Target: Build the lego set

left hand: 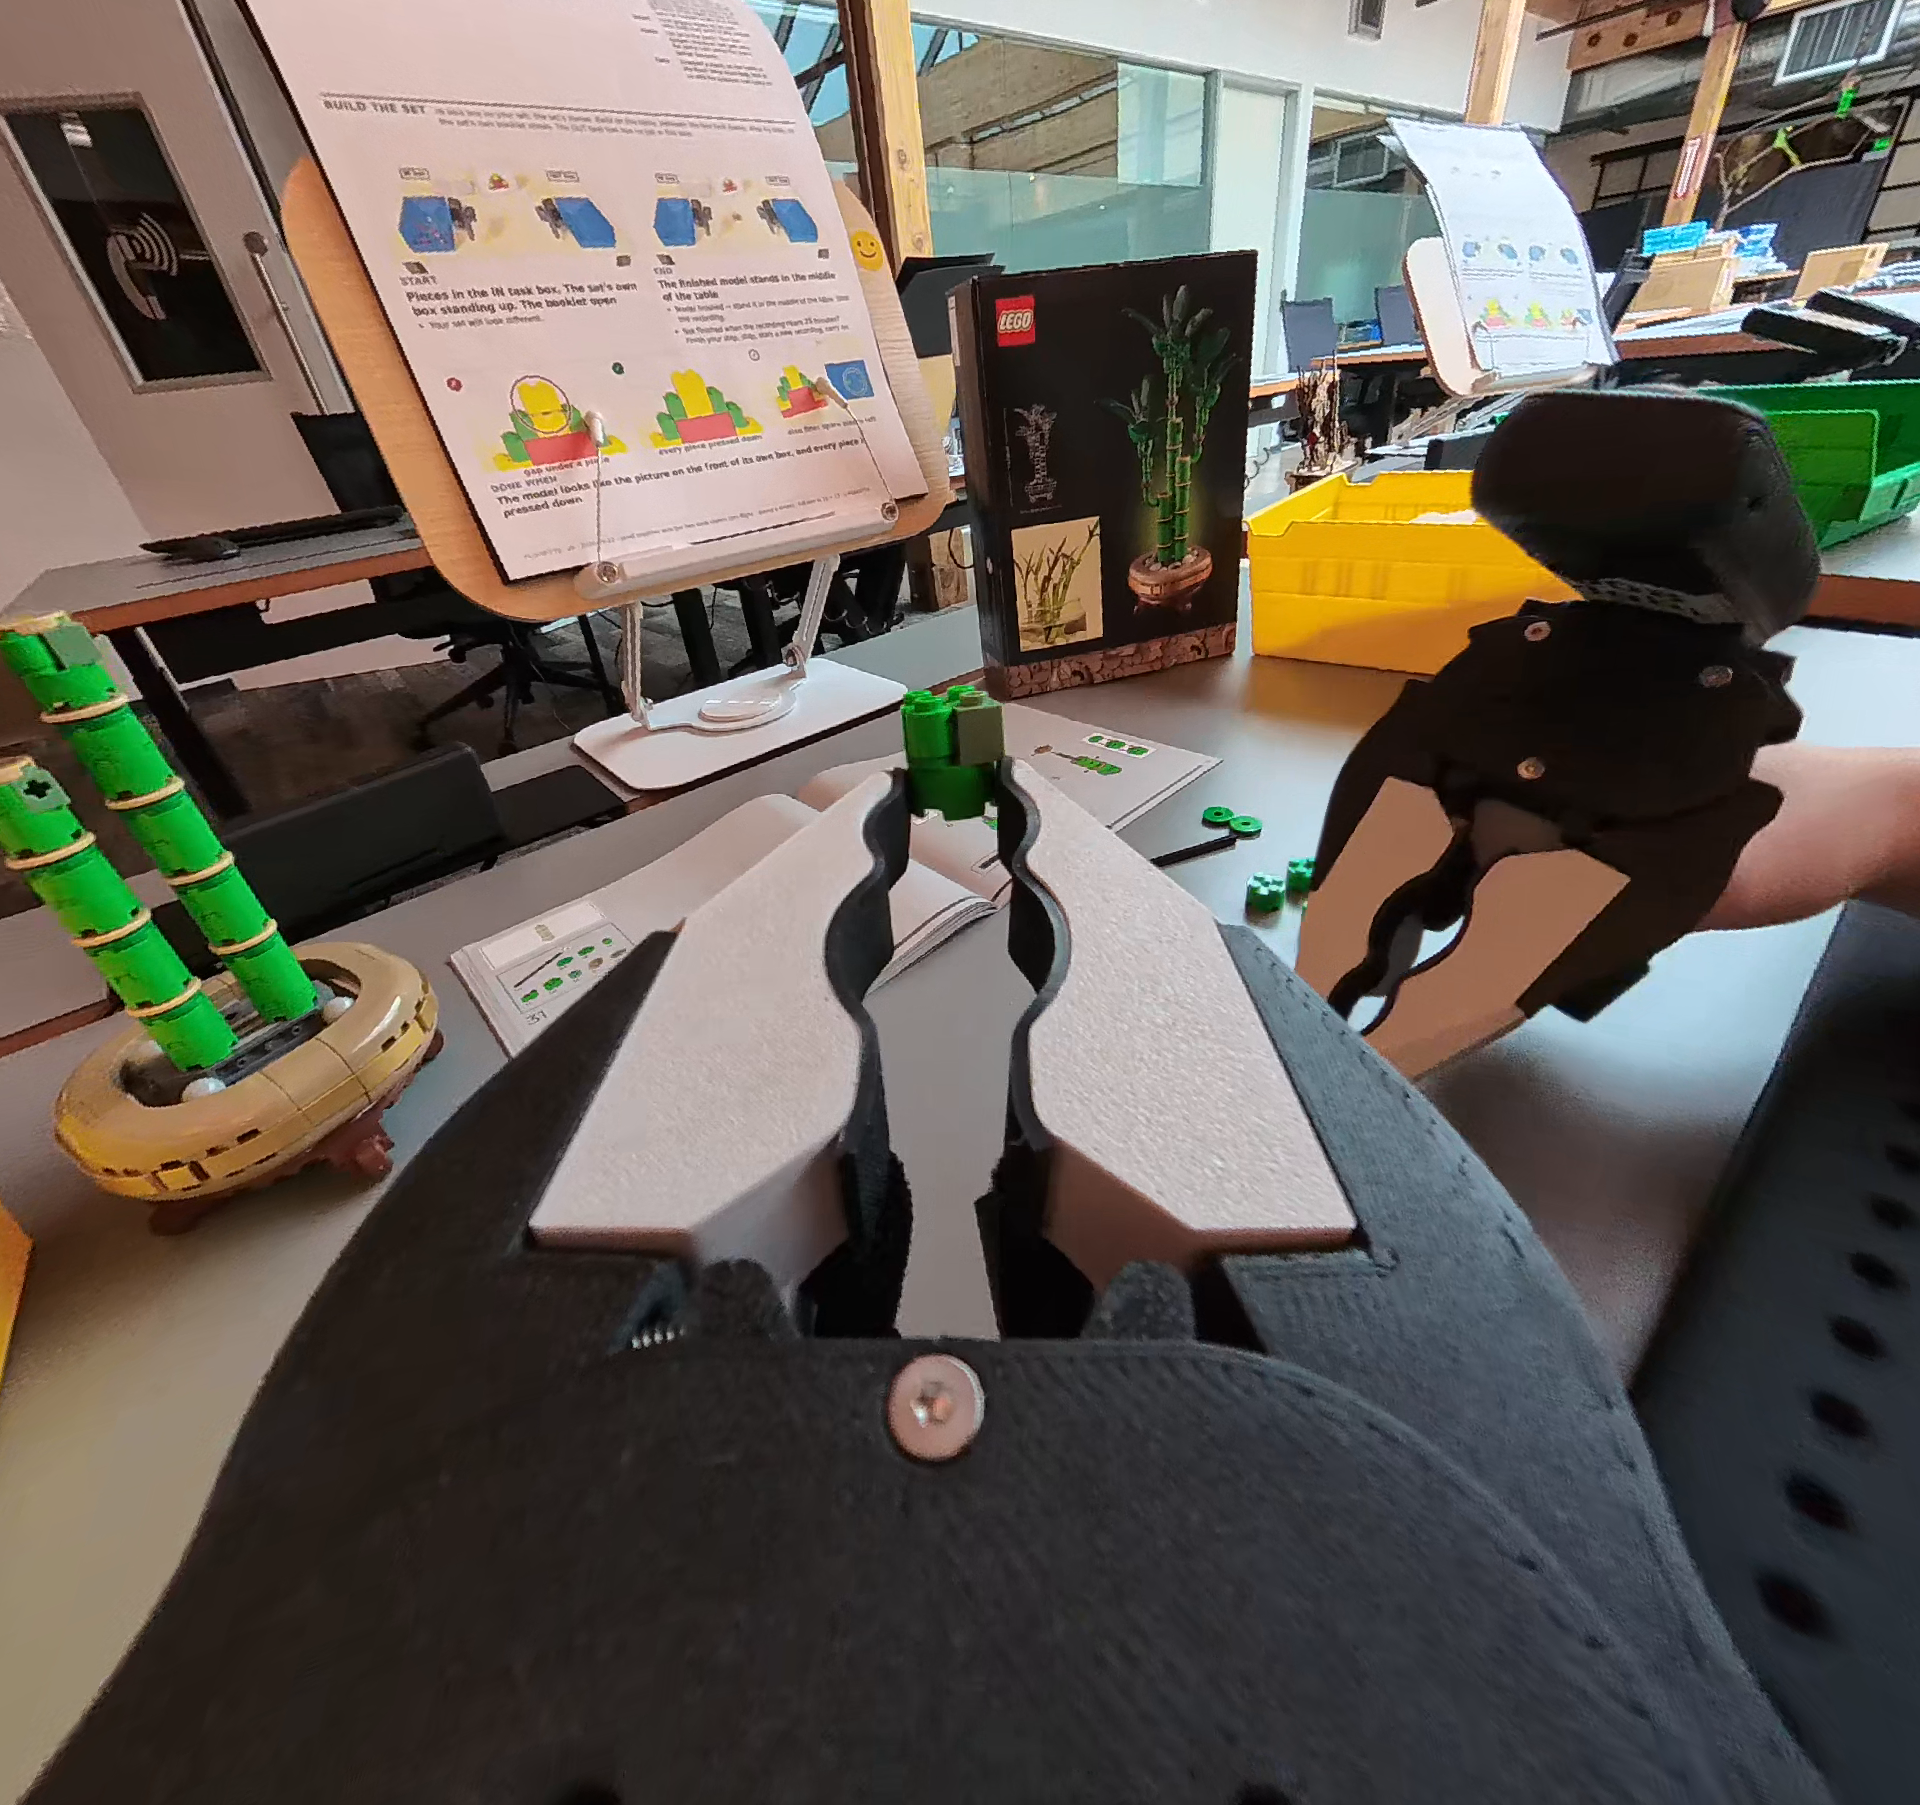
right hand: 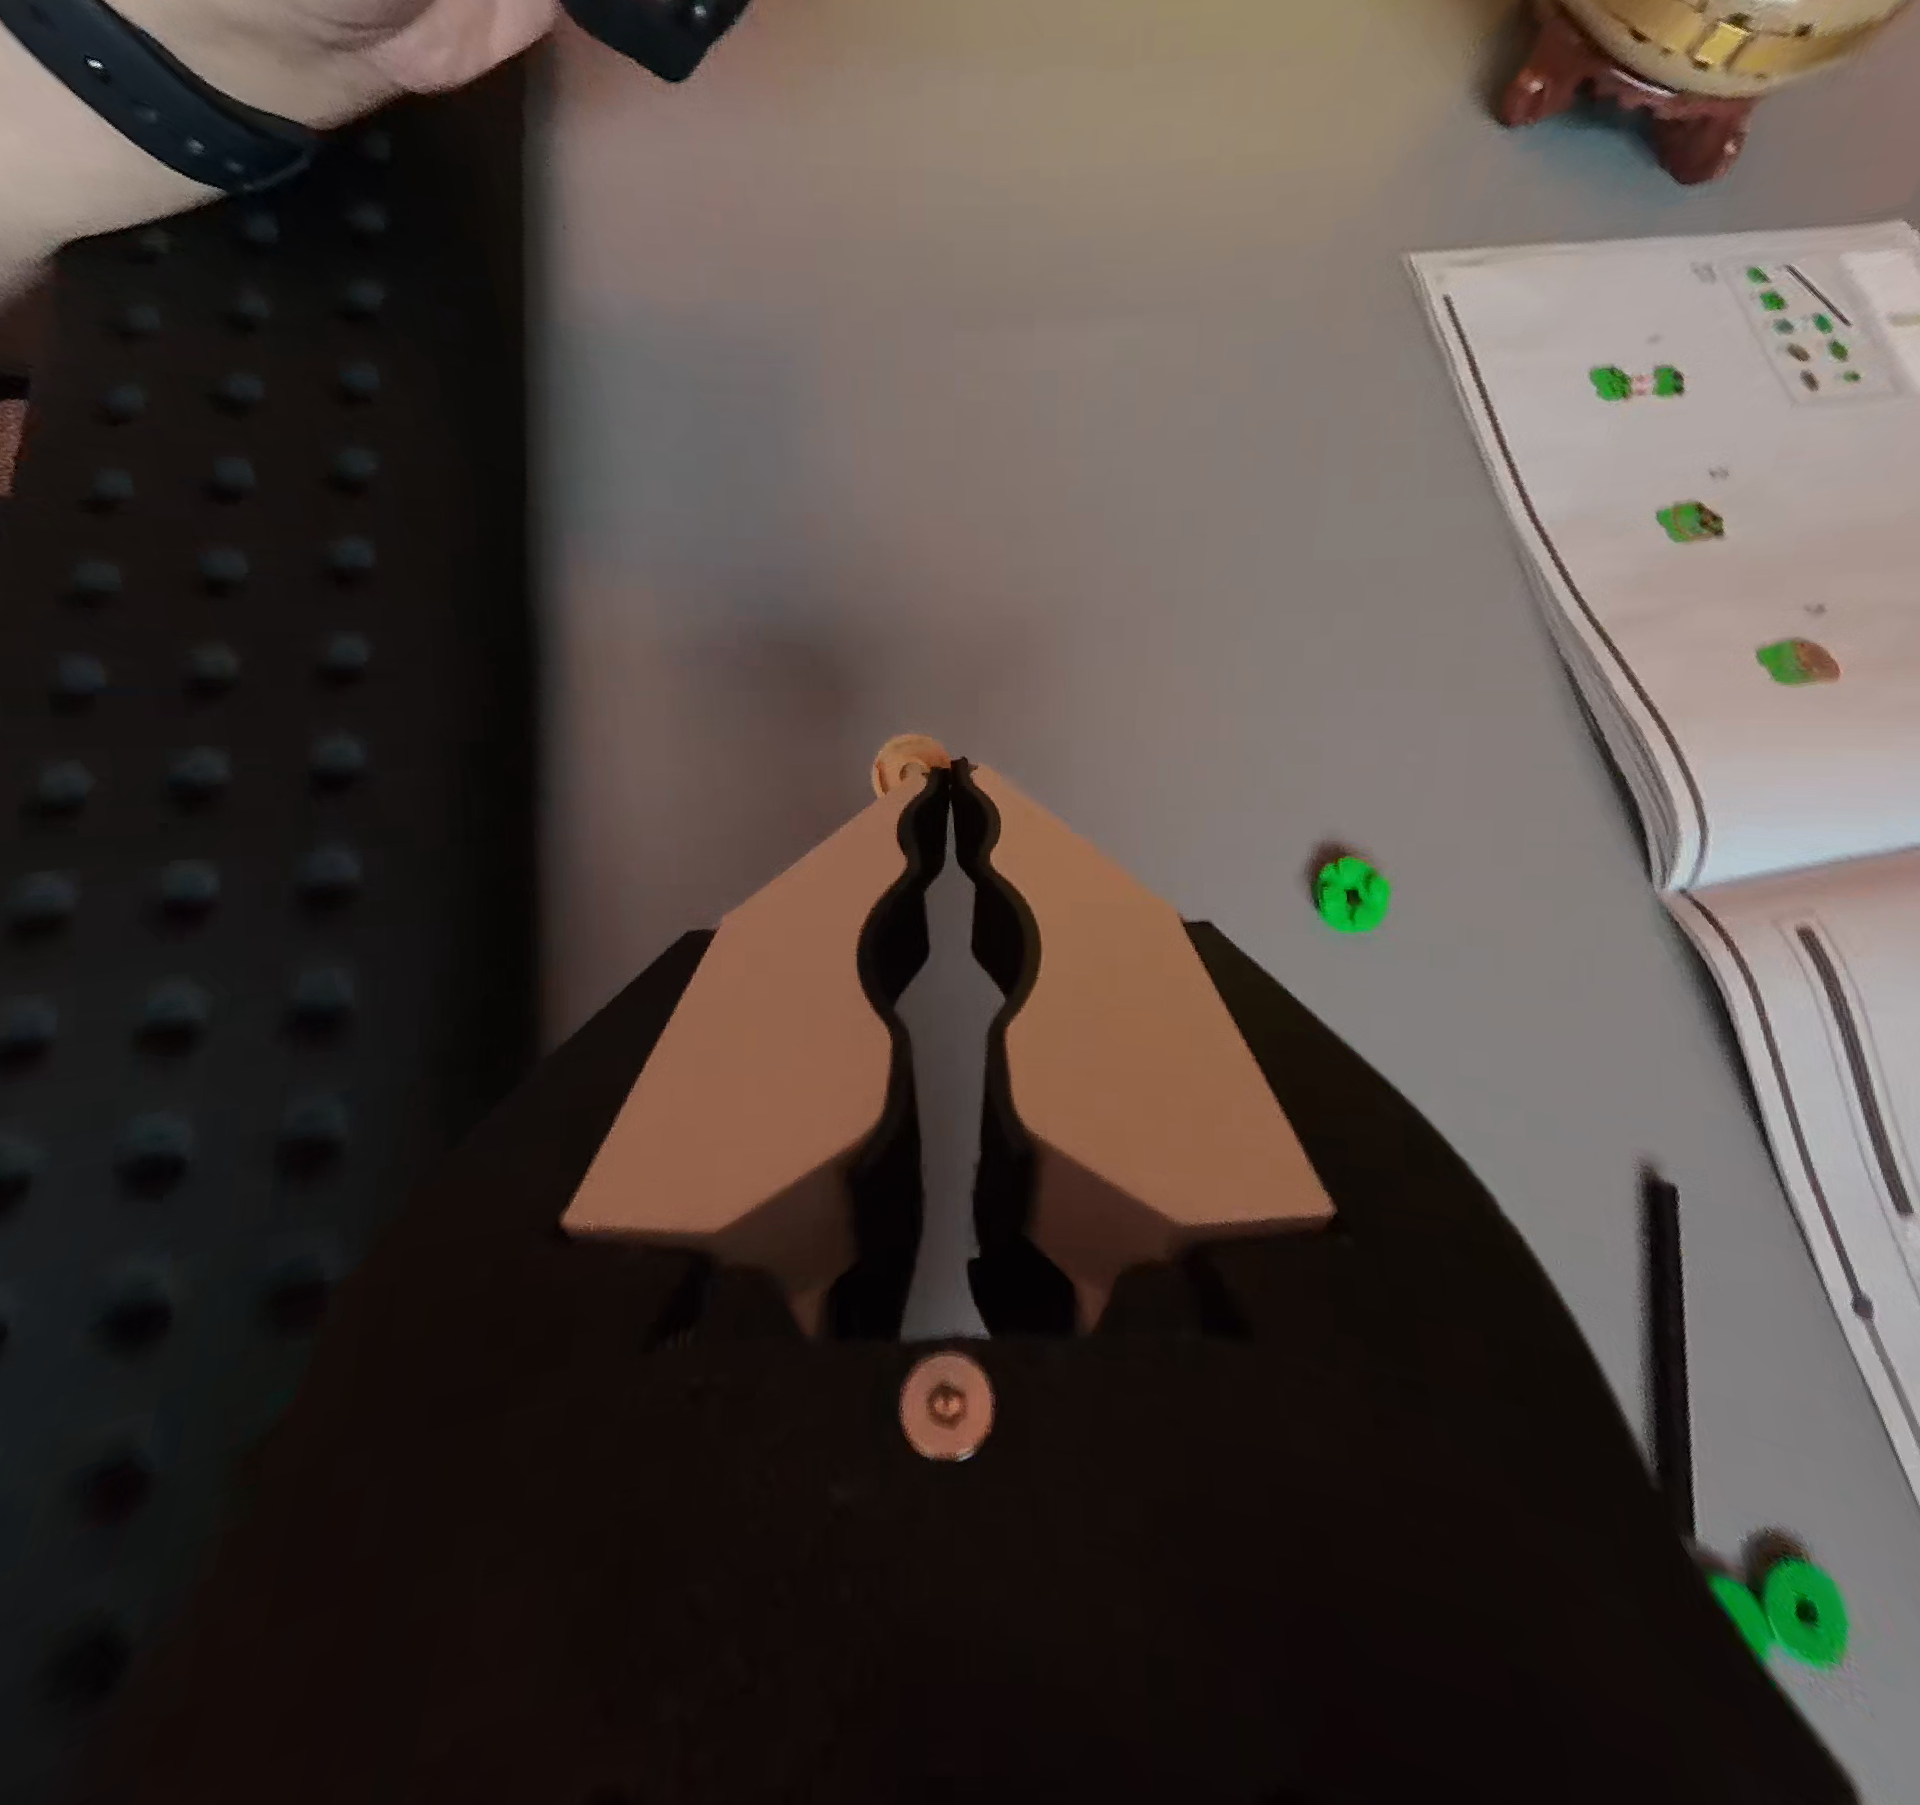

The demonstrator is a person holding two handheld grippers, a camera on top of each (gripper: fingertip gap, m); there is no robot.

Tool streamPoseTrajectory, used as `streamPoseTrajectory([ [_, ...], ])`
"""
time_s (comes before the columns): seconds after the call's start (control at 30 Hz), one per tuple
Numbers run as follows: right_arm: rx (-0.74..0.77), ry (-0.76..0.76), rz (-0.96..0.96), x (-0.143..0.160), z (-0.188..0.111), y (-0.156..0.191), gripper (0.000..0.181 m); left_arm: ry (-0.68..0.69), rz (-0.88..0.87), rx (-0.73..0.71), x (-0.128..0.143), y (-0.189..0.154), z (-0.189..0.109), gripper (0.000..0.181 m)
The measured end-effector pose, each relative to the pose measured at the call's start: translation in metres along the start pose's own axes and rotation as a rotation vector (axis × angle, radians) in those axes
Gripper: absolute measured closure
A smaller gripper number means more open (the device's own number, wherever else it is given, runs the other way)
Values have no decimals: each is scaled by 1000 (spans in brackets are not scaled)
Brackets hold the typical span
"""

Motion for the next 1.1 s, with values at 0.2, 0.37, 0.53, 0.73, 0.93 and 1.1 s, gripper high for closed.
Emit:
streamPoseTrajectory([
  [0.2, 318, 83, -94, 39, -52, -37, 181, 6, -4, 4, 2, -1, 0, 167],
  [0.37, 727, 407, -437, 108, -118, -91, 181, 8, 9, 9, 1, -4, 1, 167],
  [0.53, 839, 603, -670, 144, -141, -106, 181, 7, 24, 4, 0, -6, 0, 167],
  [0.73, 858, 713, -796, 162, -143, -109, 181, 6, 17, 9, 0, -7, 0, 167],
  [0.93, 873, 794, -830, 174, -141, -112, 181, 2, 18, 10, -1, -7, 0, 167],
  [1.1, 884, 824, -868, 176, -138, -109, 181, 0, 13, 11, -1, -7, 0, 167],
])
Point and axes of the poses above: each gripper's, where its closed fingertips meet, z out along the fingers, x out of its underside, y = z × x across the jaws, the point moved 2 cm from there along -z, back along the fingers, and after that the axes turned 4 degrees about y, right-handed, at the moved point
